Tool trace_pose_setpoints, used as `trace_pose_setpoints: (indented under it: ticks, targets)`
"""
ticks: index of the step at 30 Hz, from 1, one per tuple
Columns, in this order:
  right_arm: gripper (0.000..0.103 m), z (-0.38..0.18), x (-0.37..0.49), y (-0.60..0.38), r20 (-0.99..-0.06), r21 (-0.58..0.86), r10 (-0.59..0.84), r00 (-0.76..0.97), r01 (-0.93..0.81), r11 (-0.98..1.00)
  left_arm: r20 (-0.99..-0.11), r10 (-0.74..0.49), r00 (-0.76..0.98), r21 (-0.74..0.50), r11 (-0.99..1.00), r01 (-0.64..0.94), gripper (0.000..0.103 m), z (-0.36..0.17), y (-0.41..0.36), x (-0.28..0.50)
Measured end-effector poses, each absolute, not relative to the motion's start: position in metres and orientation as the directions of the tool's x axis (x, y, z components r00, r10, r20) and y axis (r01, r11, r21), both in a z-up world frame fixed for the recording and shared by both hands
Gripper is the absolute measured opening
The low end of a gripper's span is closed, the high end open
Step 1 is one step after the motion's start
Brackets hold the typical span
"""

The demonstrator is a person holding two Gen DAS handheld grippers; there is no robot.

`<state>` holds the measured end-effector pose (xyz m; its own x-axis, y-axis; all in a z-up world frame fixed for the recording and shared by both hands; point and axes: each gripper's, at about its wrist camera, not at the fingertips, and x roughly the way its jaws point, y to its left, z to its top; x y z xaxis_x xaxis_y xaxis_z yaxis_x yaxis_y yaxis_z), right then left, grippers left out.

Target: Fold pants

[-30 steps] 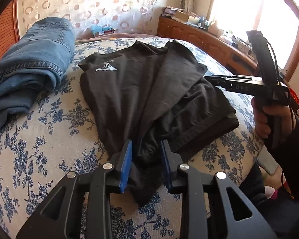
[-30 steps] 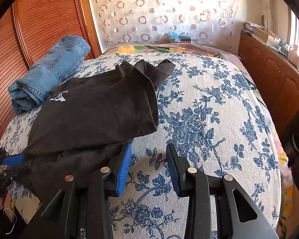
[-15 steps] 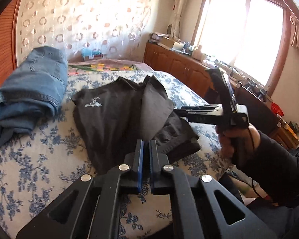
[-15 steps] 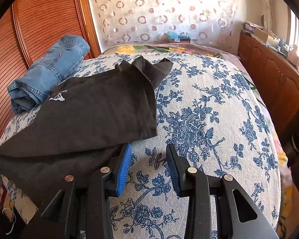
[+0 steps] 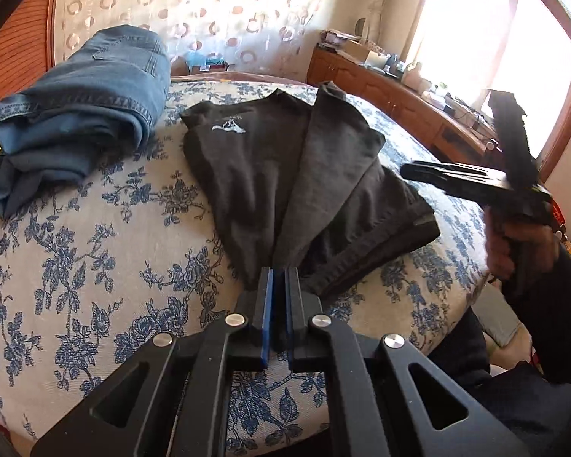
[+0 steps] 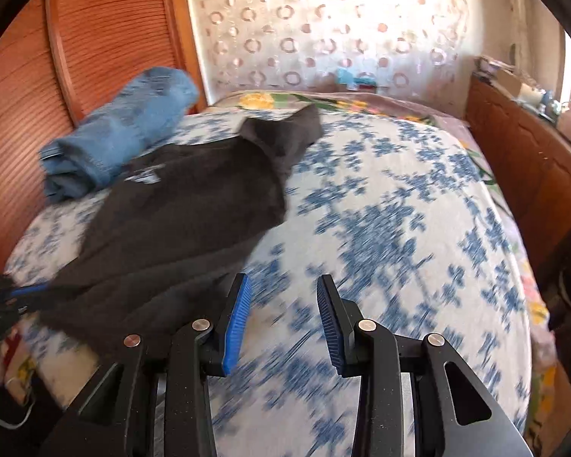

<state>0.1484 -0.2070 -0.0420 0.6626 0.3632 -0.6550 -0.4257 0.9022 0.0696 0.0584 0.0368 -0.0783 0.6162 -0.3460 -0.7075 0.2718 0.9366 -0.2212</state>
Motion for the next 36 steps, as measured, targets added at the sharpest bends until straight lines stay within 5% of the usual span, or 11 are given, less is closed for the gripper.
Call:
trace_pose_setpoints:
  ticks: [27,36]
  targets:
    - [0.037,-0.033,0.082,-0.172,-0.664,-0.013,0.404,0.629,-0.549,0.835,-0.708,-0.334,0.622,-0.214,0.941,0.262,0.006,-0.086,0.033,0.066]
    - [0.004,-0.033,0.087,-0.17,-0.648,0.005,0.421,0.635,-0.549,0.836,-0.704,-0.334,0.627,-0.214,0.941,0.261,0.006,-0.086,0.033,0.064]
